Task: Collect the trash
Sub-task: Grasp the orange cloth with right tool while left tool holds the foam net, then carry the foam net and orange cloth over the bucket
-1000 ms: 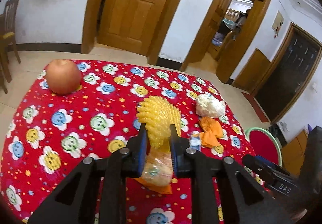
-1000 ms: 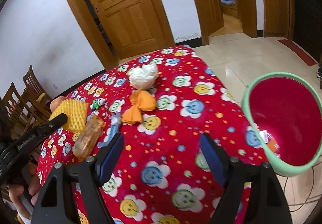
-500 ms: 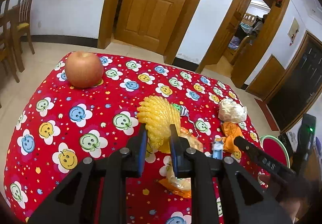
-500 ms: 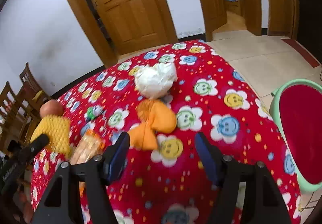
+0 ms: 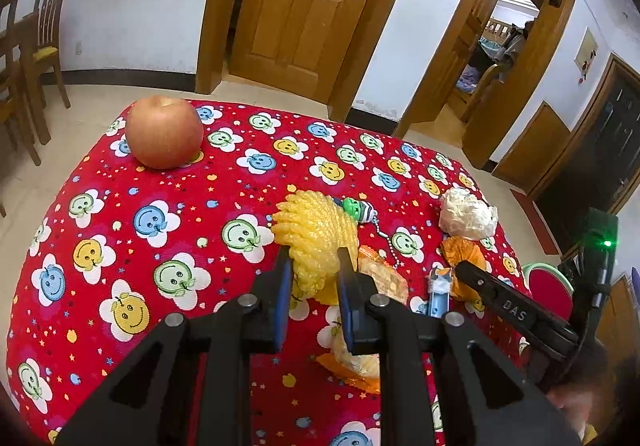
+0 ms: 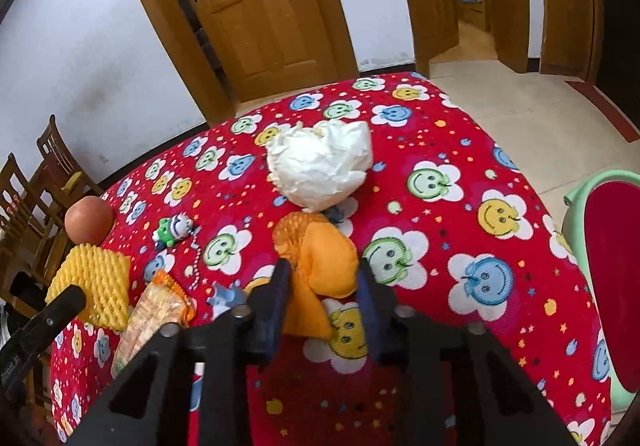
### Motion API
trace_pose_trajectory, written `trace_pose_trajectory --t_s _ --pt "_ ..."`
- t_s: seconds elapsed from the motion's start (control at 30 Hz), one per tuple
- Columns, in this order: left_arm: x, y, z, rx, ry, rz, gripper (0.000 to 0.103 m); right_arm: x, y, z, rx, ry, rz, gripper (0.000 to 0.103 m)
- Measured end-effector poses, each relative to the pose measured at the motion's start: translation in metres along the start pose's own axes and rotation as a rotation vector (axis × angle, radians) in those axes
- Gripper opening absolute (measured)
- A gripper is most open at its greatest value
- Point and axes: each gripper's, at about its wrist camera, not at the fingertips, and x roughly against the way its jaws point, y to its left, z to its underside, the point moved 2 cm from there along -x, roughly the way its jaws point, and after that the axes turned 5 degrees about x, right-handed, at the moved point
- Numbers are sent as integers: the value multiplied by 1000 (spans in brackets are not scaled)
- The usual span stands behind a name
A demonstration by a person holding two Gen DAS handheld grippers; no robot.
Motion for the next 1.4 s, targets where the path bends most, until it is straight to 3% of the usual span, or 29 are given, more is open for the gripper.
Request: trace_pose_trajectory --t_s 0.1,0.8,1.4 --pt "0 -1 -1 -1 -5 -2 20 7 1 1 -3 -16 -22 19" --pt "13 -6 2 -13 -26 26 20 102 -15 25 -10 -132 -83 18" --pt "49 -68 26 -123 3 128 20 156 -51 39 -53 -223 -64 18"
